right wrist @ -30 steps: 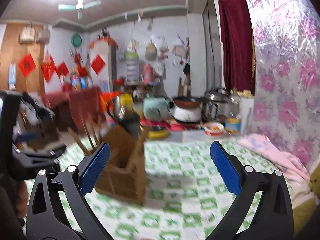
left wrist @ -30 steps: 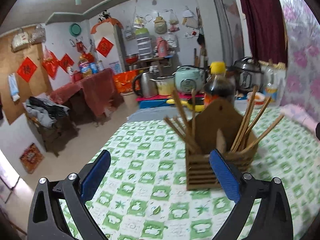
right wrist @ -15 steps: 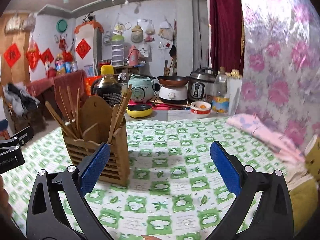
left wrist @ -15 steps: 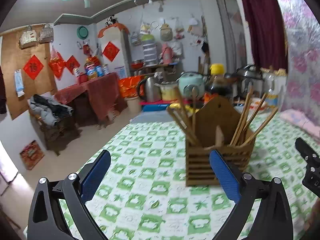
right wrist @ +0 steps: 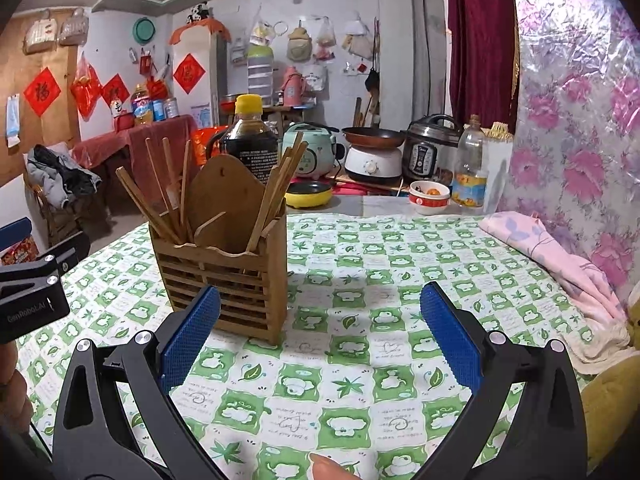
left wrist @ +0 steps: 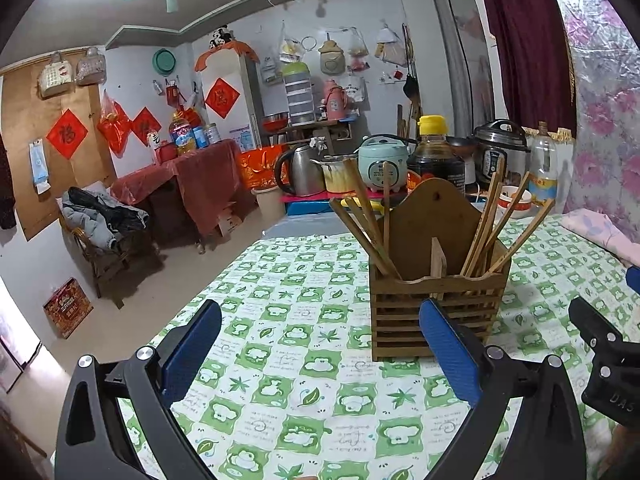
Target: Organize utensils
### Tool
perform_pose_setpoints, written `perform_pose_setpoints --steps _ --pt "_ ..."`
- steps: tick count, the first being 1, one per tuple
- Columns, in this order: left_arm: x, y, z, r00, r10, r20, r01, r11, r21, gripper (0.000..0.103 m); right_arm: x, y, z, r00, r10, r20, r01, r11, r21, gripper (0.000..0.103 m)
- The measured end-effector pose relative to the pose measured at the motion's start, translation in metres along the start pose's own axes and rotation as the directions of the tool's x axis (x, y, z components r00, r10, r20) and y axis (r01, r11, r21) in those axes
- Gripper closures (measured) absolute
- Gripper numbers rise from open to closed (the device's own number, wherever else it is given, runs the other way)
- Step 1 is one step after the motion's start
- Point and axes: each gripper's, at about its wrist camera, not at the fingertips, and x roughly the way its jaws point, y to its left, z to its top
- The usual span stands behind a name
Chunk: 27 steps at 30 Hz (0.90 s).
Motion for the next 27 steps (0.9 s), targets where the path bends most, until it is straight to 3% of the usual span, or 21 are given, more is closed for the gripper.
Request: perform_pose_setpoints --steps 8,27 --pt "-0.003 0.007 0.001 1.0 0.003 0.001 -0.003 0.999 -0.034 0.006 -0.008 0.0 0.002 0.999 0.006 0.035 -0.006 1.0 0.016 0.006" --pt "-0.005 0.001 -0.004 1.0 0.015 0.006 -0.015 1.0 -0.002 0.006 -0.011 0.004 0.001 0.999 0.02 0.031 -0.02 1.0 0.01 0.006"
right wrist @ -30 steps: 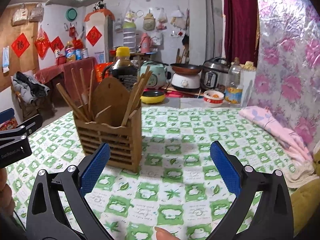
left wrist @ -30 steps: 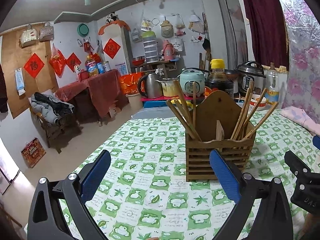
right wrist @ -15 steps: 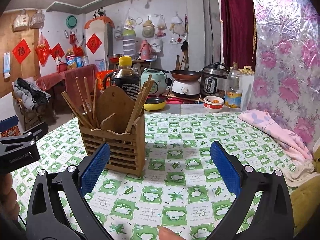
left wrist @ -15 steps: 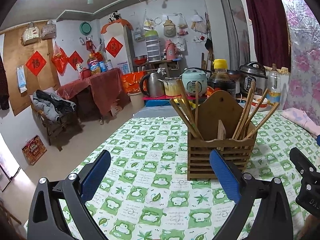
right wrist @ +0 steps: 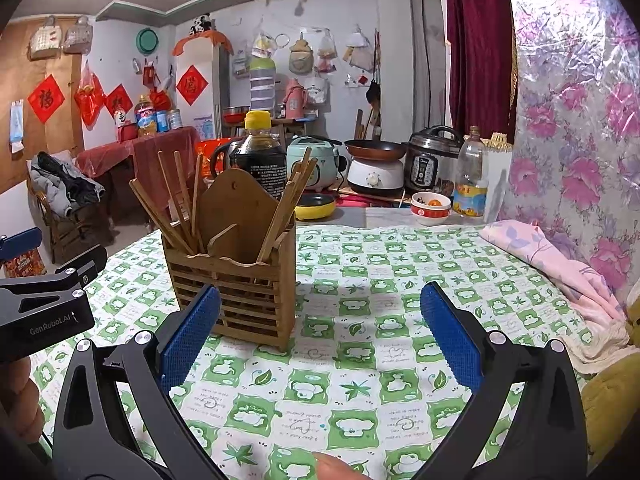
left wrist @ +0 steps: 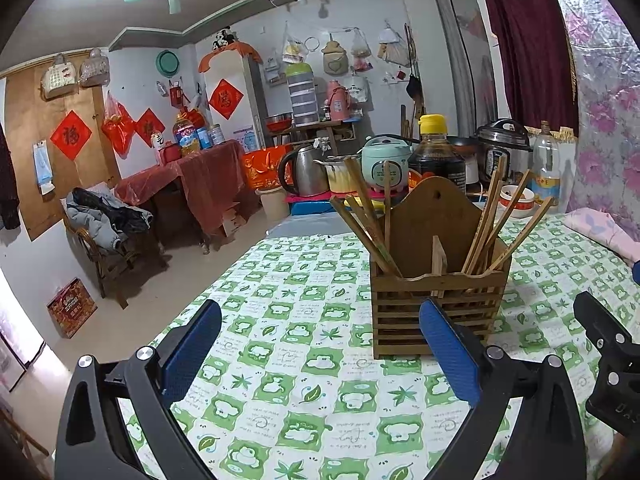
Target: Organize utensils
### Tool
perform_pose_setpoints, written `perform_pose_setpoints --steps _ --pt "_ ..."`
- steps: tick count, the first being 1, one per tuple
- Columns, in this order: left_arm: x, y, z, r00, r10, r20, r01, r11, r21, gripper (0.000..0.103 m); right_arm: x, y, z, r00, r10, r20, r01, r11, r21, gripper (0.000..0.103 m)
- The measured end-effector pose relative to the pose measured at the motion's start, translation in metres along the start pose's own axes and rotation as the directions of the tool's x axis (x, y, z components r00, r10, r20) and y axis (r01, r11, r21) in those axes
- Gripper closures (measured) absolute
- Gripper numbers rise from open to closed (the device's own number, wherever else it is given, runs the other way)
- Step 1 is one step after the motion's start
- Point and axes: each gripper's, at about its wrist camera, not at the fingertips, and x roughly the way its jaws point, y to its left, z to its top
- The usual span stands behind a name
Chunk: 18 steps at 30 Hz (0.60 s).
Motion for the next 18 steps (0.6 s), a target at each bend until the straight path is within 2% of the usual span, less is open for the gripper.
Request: perform_pose_setpoints --steps 18 --pt "0.0029 -0.0007 -0.0005 1.0 -0.006 -0.024 0.006 1.0 -0.002 0.006 -0.0001 -0.0002 -0.0001 1.0 0.003 -0.001 -0.003 1.0 0.0 0.006"
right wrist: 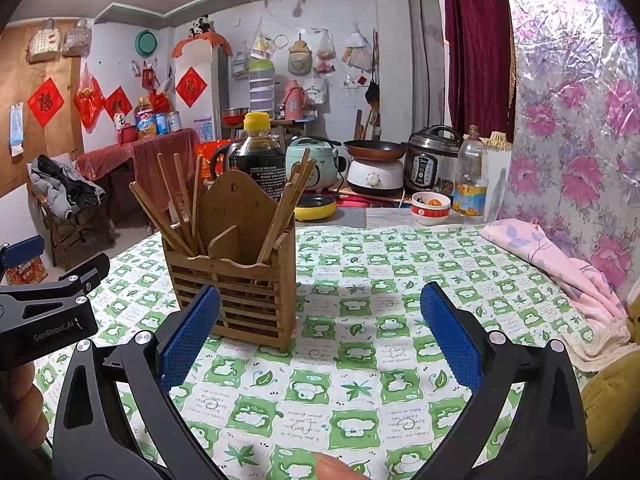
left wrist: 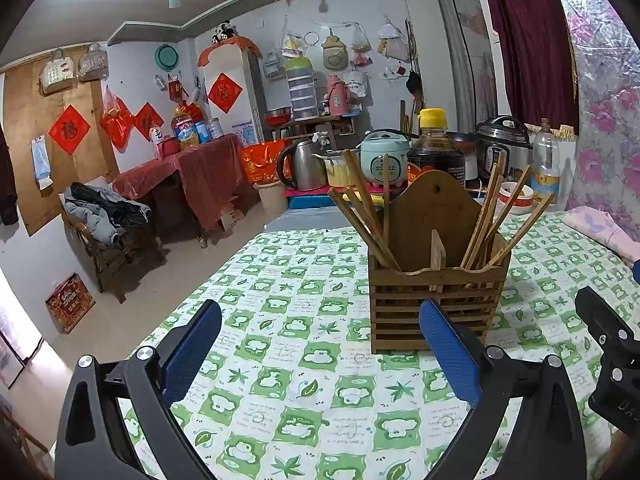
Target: Organize utensils
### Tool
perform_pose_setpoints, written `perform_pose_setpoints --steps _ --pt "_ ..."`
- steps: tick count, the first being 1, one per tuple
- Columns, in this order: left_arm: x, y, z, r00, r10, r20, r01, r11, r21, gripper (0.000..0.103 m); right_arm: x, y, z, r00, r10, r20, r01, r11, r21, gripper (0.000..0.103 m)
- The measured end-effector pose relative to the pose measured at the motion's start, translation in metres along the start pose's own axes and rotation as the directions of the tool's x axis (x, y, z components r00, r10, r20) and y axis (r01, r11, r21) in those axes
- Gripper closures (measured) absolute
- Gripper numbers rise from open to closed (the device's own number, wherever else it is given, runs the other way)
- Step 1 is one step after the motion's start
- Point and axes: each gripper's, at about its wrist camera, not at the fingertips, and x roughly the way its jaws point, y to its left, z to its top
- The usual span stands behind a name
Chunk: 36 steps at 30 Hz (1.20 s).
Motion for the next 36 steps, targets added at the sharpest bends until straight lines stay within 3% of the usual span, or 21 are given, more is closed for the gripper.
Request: perform_pose_setpoints --steps 36 --pt "-0.001 0.0034 -0.0005 1.0 0.017 0.002 -0.017 1.0 0.006 0.006 0.0003 -0.0025 0.0018 1.0 -0.003 0.005 0.003 1.0 0.004 0.006"
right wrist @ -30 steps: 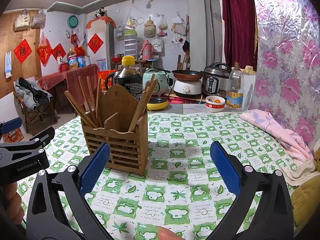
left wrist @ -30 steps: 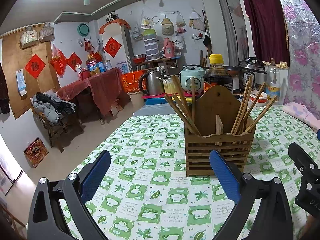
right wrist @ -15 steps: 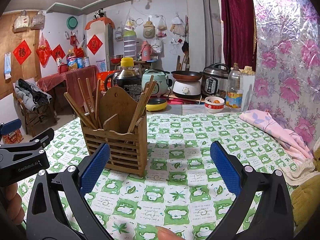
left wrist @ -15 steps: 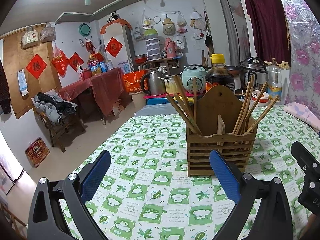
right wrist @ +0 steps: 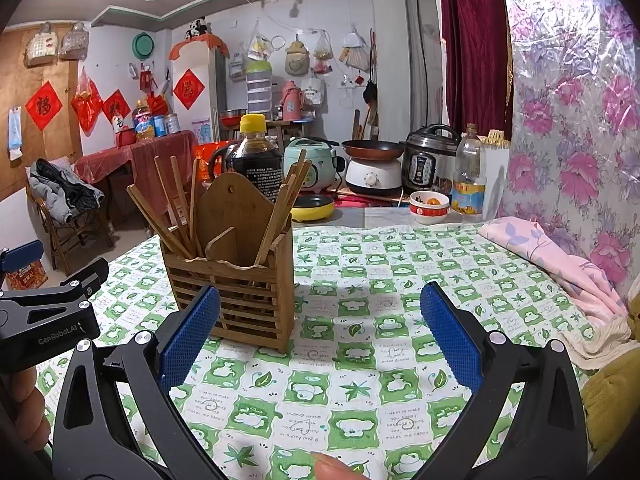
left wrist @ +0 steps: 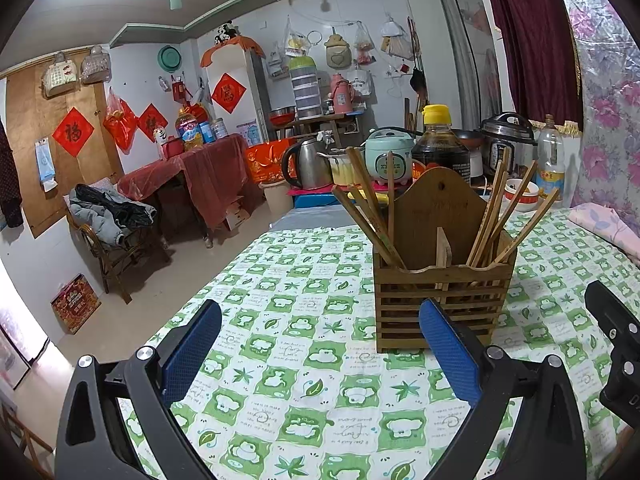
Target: Organize utensils
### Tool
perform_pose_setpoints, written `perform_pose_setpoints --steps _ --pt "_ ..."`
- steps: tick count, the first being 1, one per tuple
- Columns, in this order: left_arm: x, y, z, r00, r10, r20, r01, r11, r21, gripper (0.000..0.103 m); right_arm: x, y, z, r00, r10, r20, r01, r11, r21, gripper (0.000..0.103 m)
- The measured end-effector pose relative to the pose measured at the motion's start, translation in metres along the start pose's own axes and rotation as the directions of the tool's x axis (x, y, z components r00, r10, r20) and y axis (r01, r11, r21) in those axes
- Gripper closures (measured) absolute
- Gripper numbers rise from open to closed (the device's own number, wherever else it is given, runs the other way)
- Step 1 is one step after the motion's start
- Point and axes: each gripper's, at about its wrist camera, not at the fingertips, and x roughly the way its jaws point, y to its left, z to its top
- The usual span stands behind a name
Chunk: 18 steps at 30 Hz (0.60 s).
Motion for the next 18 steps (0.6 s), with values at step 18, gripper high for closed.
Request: perform_pose_setpoints --steps 18 --pt "0.0004 0.0011 0.0 1.0 -0.003 -0.007 0.003 1.0 -0.003 0.006 0.0 -0.0009 -0.0006 1.0 -0.001 -0.002 0.001 1.0 0.002 0.006"
